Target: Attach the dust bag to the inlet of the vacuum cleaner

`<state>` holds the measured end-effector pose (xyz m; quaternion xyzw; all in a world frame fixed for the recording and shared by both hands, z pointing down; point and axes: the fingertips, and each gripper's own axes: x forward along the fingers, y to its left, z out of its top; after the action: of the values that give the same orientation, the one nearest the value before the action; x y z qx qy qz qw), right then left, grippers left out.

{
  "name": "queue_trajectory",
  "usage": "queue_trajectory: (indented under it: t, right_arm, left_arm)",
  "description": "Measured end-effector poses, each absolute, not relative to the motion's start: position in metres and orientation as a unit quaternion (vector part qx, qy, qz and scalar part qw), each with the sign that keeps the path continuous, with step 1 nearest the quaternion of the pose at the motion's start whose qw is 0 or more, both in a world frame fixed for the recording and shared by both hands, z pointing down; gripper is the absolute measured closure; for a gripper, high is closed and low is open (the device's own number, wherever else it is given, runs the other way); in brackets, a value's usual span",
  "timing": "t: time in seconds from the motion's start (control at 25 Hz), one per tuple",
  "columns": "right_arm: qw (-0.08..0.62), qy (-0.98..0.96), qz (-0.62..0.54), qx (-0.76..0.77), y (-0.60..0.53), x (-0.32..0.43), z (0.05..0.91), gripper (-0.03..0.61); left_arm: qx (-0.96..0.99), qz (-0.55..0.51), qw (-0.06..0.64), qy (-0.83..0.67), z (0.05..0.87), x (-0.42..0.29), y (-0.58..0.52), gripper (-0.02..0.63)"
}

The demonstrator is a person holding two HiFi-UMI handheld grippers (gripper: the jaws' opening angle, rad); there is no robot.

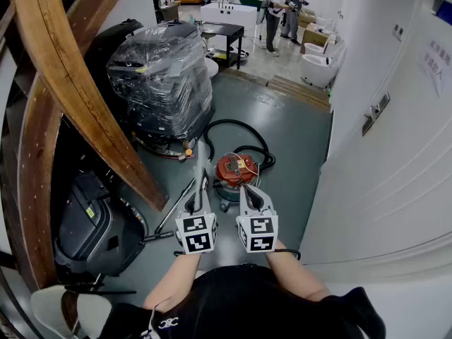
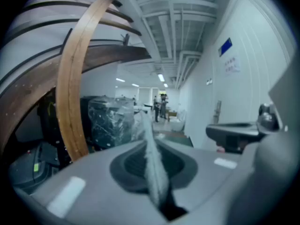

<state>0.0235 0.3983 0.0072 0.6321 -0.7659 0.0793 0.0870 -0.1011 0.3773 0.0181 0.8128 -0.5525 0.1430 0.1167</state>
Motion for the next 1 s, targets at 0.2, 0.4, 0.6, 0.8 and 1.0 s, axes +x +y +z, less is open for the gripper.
queue_trajectory:
  t: [0.2,0.4,0.6,0.8,1.0]
  right_arm:
    - [0.088,-0.771,0.076,0.626,0.4,0.028,0.008,0.58]
    - [0.086,-0.773,0.087,0.622,0.4,0.033,0.013,0.58]
    - [0.071,-0.771,0.098,0.625,0.399,0.046,0.012,0.58]
    - [0.074,-0.769,0.102,0.627,0.396,0.065,0.018,0.58]
    - [0.081,-0.773,0.09,0.623,0.396,0.086,0.021,0.58]
  left_arm:
    - [0.811,0.143,0.115,-0.555,0.017,-0.092,0.376,0.591]
    - [0.812,0.147,0.12,-0.551,0.02,-0.084,0.377,0.591]
    - [0.809,0.15,0.123,-0.554,0.022,-0.076,0.376,0.591]
    - [0.804,0.152,0.125,-0.561,0.027,-0.061,0.373,0.591]
    - [0.8,0.154,0.126,-0.566,0.032,-0.044,0.37,0.591]
